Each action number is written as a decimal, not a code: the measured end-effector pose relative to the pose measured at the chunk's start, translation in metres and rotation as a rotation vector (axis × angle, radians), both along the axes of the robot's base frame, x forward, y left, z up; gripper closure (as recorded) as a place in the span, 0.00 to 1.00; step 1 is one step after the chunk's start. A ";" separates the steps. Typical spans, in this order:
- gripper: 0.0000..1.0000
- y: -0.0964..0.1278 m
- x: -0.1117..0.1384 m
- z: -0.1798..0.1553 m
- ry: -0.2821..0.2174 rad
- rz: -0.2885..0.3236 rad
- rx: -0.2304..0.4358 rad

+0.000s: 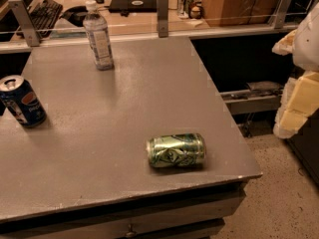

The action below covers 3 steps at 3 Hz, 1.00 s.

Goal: Knock pepsi can over

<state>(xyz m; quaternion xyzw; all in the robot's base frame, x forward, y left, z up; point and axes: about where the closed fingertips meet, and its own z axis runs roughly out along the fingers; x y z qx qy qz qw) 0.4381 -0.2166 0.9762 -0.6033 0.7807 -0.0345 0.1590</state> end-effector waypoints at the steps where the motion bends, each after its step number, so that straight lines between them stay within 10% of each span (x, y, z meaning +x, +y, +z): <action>1: 0.00 0.000 0.000 0.000 0.000 0.000 0.000; 2: 0.00 0.059 0.020 -0.003 -0.008 0.085 0.098; 3: 0.00 0.176 0.055 0.000 -0.017 0.241 0.257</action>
Offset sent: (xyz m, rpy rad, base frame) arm 0.0535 0.1616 -0.0100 0.2737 -0.0057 0.2382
